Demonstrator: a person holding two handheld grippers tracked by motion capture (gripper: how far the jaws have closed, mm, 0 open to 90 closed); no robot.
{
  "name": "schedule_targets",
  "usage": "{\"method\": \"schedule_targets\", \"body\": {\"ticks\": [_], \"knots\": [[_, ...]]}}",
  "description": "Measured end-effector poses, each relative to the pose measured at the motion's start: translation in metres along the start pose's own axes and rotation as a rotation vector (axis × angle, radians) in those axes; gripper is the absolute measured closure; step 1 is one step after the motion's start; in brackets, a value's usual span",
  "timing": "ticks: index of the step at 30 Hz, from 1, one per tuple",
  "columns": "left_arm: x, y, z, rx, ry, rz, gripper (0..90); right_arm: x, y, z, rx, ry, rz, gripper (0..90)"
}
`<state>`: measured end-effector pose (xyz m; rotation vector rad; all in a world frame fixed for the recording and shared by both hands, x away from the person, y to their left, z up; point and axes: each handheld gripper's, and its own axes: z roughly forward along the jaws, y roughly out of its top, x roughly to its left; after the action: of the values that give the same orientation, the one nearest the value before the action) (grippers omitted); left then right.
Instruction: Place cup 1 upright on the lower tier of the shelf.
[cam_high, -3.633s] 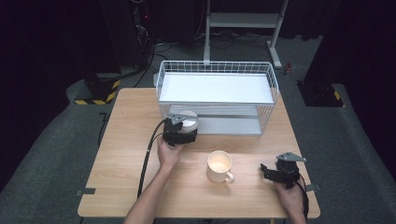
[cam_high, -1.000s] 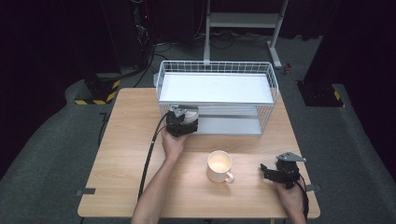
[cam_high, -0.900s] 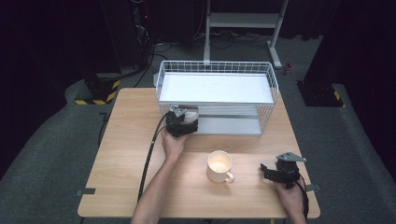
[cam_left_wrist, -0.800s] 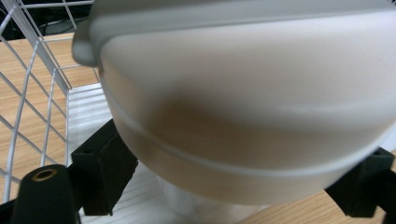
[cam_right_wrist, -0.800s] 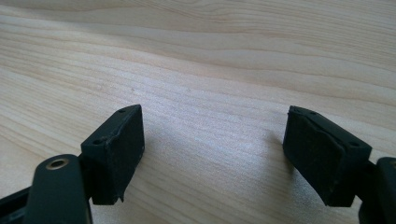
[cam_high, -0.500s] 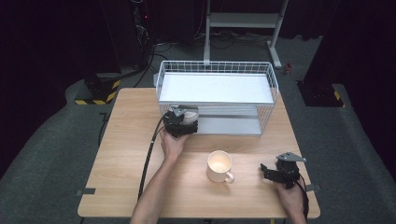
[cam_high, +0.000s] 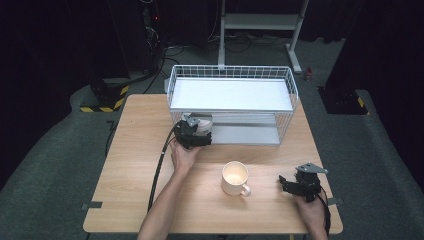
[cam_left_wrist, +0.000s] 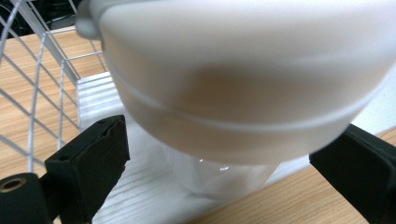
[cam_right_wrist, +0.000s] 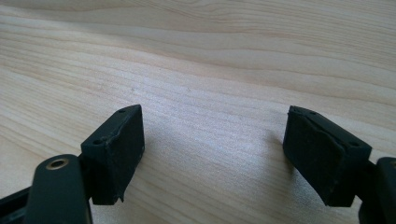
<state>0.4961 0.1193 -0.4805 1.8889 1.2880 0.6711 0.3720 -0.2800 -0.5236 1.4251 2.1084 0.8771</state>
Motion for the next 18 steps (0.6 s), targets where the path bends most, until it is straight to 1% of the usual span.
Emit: {"method": "schedule_targets", "body": {"ticks": [6, 9, 10, 11, 13, 16, 17, 18], "knots": [[0.003, -0.002, -0.003, 0.003, 0.003, -0.011, 5.6, 0.000, 0.000, 0.000, 0.000, 0.000, -0.001, 20.9], [0.004, -0.004, -0.006, 0.012, -0.001, -0.006, 5.7, 0.000, 0.000, 0.000, 0.000, 0.000, 0.000, 20.9], [0.005, -0.005, -0.007, 0.016, -0.002, 0.003, 5.7, 0.000, 0.000, 0.000, 0.000, 0.000, 0.000, 20.9], [0.005, -0.007, -0.008, 0.014, -0.007, -0.004, 6.0, 0.000, 0.000, 0.000, -0.001, 0.000, -0.004, 20.9], [0.005, -0.008, -0.009, 0.020, -0.011, 0.000, 6.1, 0.000, 0.000, 0.000, -0.002, 0.000, -0.004, 20.9], [0.004, -0.012, -0.010, 0.023, -0.021, -0.008, 7.0, 0.000, 0.000, 0.000, 0.001, 0.000, -0.004, 20.8], [0.003, -0.013, -0.013, 0.023, -0.032, -0.009, 7.4, 0.000, 0.000, 0.000, 0.002, 0.000, -0.003, 20.9], [0.002, -0.014, -0.014, 0.023, -0.031, -0.004, 8.0, 0.000, 0.000, 0.000, 0.002, 0.000, -0.002, 20.9]]}}
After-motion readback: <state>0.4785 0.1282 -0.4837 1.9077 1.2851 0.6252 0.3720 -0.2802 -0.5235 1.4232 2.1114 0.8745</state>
